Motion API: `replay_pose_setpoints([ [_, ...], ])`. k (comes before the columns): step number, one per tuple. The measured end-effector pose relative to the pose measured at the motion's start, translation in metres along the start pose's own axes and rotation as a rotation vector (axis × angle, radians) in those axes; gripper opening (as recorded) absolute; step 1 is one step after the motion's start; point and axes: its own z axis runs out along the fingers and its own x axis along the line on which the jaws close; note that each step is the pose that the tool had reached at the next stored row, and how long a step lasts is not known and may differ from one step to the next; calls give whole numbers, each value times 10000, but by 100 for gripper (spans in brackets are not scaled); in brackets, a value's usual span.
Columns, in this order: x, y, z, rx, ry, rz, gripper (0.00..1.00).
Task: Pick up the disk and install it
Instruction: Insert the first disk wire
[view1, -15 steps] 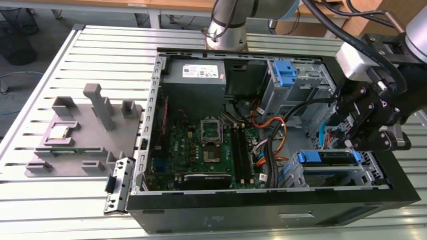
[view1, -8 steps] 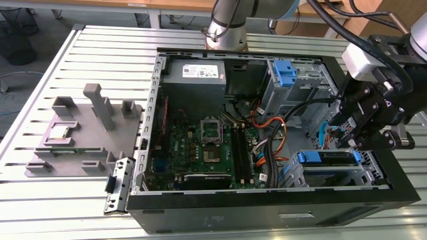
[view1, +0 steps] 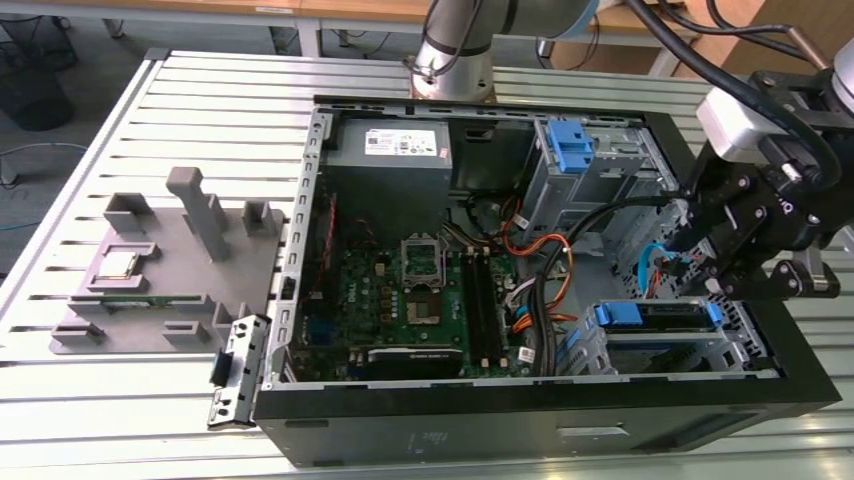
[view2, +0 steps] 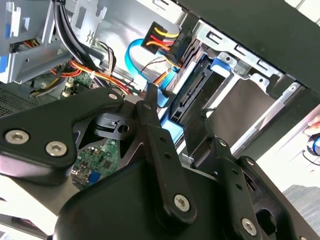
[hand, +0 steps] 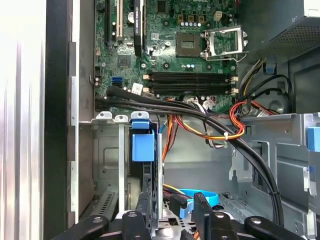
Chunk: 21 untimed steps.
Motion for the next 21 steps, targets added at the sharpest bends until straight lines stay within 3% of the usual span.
replay_pose_setpoints([
  [5,3,-19,40,1,9,3,48],
  [9,5,-22,60,3,66,3,48],
  [17,5,-23,60,2,66,3,48],
  [21,5,-22,60,2,67,3,40],
])
